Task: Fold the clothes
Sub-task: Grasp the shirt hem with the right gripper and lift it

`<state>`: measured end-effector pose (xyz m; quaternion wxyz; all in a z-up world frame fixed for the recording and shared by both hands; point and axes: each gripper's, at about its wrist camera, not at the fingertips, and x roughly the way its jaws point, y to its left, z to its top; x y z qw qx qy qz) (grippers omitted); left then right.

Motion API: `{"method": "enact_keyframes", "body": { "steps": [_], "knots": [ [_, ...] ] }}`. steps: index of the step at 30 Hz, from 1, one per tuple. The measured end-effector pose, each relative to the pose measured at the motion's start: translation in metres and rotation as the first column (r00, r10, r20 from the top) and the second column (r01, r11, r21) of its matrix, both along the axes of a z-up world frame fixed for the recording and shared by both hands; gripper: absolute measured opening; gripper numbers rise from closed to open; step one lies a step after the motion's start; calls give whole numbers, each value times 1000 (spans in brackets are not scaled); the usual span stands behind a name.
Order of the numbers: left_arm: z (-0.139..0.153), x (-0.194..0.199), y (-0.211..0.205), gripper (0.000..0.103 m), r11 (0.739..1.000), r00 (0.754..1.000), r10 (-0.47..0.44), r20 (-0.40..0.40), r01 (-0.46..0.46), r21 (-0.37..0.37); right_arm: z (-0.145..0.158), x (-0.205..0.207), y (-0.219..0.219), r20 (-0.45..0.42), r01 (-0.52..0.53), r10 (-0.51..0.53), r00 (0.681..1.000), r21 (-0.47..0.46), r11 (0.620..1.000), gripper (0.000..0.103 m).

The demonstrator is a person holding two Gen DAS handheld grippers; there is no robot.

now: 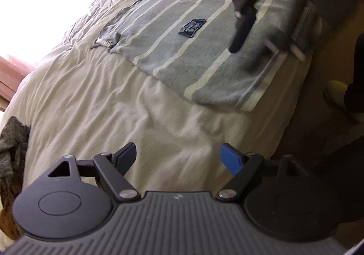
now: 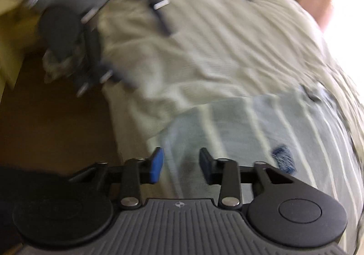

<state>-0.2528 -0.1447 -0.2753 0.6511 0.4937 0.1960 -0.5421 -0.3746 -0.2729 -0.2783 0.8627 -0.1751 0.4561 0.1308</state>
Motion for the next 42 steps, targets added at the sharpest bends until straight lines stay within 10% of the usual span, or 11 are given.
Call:
{"method": "enact_keyframes", "body": {
  "steps": [2,10,15,20,23,27,32,42],
  "knots": [
    [-2,-7,-3,79,1000,1000,-18,-6,18,-6,8,5,-20,-15,92,-91,996,73,993,0],
    [-16,-14,-17,79,998,998,-56,-19,56,3,-6,4,-3,-40,-76,76,996,6,997,38],
    [-18,-14,-16,79,997,997,-75,-18,75,-3,-34,-4,25,-38,-203,199,979,-124,971,41],
    [-19,-15,-16,81,996,995,-94,-18,94,-9,-24,-2,12,-5,-114,114,994,-46,992,1],
    [-21,-18,-22,82,994,994,-112,-4,111,-15,-8,6,-17,-21,34,-32,999,103,994,1],
    [-24,-23,-35,82,990,990,-138,23,138,-25,-1,20,-58,-119,240,-213,970,311,920,1],
    [-27,-30,-51,82,984,984,-170,58,172,-36,-5,23,-100,-270,493,-412,870,476,728,4],
    [-35,-38,-77,75,964,948,-256,190,264,-19,-7,19,-108,-285,487,-396,873,514,706,4]
  ]
}}
